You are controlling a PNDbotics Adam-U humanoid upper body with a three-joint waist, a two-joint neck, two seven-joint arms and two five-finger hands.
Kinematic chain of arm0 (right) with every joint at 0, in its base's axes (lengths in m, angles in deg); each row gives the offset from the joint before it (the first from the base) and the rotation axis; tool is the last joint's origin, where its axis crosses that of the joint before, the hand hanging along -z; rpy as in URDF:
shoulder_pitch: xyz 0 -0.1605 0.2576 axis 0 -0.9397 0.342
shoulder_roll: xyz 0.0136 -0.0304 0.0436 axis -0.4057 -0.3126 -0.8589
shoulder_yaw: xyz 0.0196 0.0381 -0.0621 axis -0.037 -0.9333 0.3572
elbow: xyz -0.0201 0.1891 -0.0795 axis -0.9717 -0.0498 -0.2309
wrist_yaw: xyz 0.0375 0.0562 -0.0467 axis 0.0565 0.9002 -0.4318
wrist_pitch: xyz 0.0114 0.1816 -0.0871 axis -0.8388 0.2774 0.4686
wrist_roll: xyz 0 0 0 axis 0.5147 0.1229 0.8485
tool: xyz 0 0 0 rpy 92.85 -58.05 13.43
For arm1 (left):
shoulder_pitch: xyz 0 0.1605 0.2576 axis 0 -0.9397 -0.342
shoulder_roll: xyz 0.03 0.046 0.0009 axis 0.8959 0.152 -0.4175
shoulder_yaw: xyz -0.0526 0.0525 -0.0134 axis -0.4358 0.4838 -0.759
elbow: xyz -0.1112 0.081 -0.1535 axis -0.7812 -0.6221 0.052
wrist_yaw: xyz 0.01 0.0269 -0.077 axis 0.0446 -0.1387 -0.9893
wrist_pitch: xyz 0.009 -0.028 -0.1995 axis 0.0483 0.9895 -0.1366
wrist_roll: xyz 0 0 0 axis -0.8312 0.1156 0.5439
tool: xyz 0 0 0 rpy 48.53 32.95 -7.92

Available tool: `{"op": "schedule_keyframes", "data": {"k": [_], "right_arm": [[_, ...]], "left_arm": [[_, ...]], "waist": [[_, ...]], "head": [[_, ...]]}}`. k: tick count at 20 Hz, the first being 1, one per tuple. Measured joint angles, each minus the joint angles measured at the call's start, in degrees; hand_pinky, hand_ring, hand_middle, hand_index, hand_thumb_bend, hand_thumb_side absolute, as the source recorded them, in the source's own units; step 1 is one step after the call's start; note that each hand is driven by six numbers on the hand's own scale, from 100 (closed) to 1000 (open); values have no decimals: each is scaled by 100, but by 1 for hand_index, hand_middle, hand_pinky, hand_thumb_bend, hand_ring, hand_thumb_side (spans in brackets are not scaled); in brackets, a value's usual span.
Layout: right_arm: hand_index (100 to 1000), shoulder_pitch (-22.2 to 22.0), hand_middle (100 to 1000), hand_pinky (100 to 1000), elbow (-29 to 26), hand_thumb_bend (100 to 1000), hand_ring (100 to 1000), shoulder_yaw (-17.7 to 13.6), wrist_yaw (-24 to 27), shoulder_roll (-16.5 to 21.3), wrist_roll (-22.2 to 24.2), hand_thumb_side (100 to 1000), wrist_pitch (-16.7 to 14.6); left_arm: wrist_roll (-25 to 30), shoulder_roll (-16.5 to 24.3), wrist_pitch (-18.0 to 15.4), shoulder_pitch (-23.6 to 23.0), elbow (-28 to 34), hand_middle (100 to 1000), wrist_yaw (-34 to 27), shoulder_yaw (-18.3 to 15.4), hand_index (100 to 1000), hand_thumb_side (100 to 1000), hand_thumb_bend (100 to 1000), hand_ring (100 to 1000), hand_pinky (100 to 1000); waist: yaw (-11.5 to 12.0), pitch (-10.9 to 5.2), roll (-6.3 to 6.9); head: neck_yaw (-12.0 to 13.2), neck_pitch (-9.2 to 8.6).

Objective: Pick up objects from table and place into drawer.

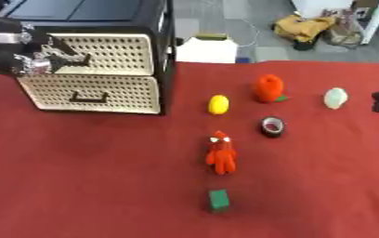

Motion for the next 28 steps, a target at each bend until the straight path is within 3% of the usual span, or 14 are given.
{"op": "schedule_keyframes", "data": {"k": [4,8,14,18,28], "right_arm": [[788,13,511,693,0,100,711,6,0,-4,13,798,13],[788,22,511,693,0,100,711,17,-3,-7,23,796,23],[788,24,510,693,0,100,710,17,-43,-15,25,793,24],[788,27,509,693,0,100,710,18,-57,-52,26,792,25],[787,70,508,693,0,100,709,20,-117,-100,42,789,39]], "left_arm": [[-17,-23,-66,43,-120,100,95,3,946,1000,104,100,100],[-64,-66,-131,79,-211,100,192,3,939,1000,215,100,100],[-176,-66,-171,132,-378,100,402,-19,926,1000,137,100,100],[-232,-72,-171,176,-511,100,550,-34,925,1000,253,100,100],[-282,-124,-249,225,-747,100,831,-48,939,1000,284,100,100]], "waist": [[-7,13,2],[-11,21,2],[-19,58,10],[-32,96,11],[-45,194,0]], "head": [[7,-3],[9,-3],[14,-8],[19,-45],[37,-65]]}}
